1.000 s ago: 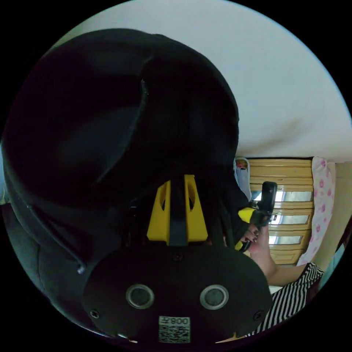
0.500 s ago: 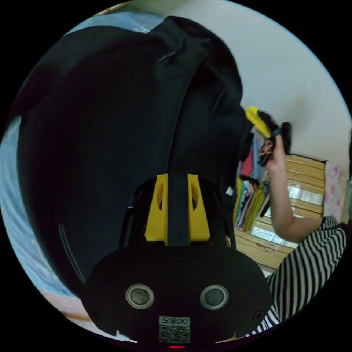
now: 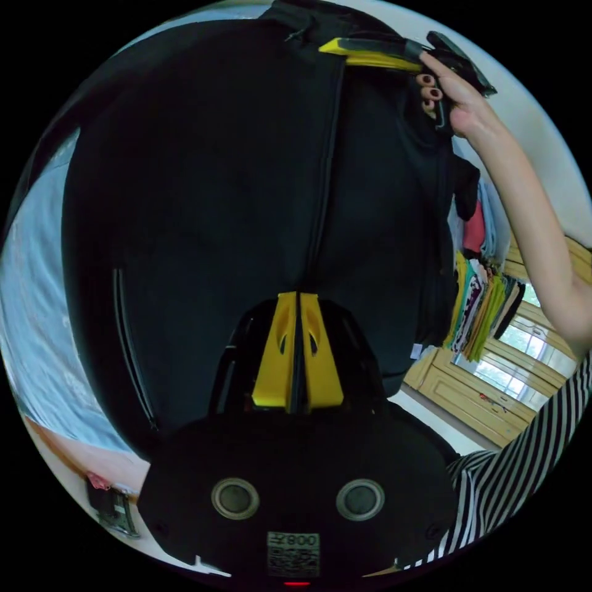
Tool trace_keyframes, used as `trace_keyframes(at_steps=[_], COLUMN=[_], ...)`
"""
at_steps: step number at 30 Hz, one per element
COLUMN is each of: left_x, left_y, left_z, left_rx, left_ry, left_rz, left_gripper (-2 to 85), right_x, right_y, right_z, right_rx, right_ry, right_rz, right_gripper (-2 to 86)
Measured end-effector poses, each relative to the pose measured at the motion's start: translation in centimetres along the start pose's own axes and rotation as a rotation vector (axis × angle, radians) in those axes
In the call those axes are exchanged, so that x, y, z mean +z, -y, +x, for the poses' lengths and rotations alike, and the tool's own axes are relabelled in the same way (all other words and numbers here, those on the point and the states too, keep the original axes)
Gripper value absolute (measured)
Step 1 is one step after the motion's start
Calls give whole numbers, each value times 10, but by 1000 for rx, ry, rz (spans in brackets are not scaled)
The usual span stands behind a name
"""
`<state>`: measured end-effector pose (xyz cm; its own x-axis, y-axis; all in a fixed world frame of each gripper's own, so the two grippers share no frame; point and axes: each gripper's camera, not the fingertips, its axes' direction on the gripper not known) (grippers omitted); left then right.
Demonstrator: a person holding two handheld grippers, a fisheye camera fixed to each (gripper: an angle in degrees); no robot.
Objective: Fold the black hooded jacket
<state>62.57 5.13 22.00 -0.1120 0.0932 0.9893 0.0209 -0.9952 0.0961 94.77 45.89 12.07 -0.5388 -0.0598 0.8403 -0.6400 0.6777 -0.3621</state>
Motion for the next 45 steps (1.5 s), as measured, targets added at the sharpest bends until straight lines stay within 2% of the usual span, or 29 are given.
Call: trace_keyframes(at_steps=[2,6,9,11,18,20,24,29,32,36,39,41,45], left_x=[2,10,36,46,60,65,84,118,145,181,196,203,216], left_y=[-5,-13,-9,-12,-56,-66,-81,-86,-86,-86,-95,-104,-126], left_z=[1,14,12,7,-3,-5,9,53,82,110,118,120,116], left_rx=[-12,23,14,-10,-36,-47,28,198,269,292,307,325,336], left_ry=[-39,-142,-84,-130,-211,-228,-294,-396,-482,-573,-599,-588,-564], left_rz=[5,58,30,27,50,46,8,-80,-127,-189,-216,-247,-292], left_gripper=[9,8,12,16,37,44,68,82,91,95,96,97,99], right_x=[-10,-18,4,16,-28,-52,-78,-83,-70,-43,-17,2,9], right_y=[-2,5,19,20,-19,-54,-130,-249,-290,-312,-324,-334,-339], right_z=[-15,-17,-12,-13,-20,-19,5,47,48,33,22,24,27], right_rx=[-55,-74,-60,-65,-79,-82,21,276,329,283,211,183,165], right_ry=[-87,-135,-164,-195,-129,-122,-112,-117,-177,-229,-415,-531,-623], right_rz=[22,26,-54,-100,93,168,189,27,-84,-211,-318,-386,-408], right_gripper=[32,32,41,50,78,84,94,117,135,154,157,132,75])
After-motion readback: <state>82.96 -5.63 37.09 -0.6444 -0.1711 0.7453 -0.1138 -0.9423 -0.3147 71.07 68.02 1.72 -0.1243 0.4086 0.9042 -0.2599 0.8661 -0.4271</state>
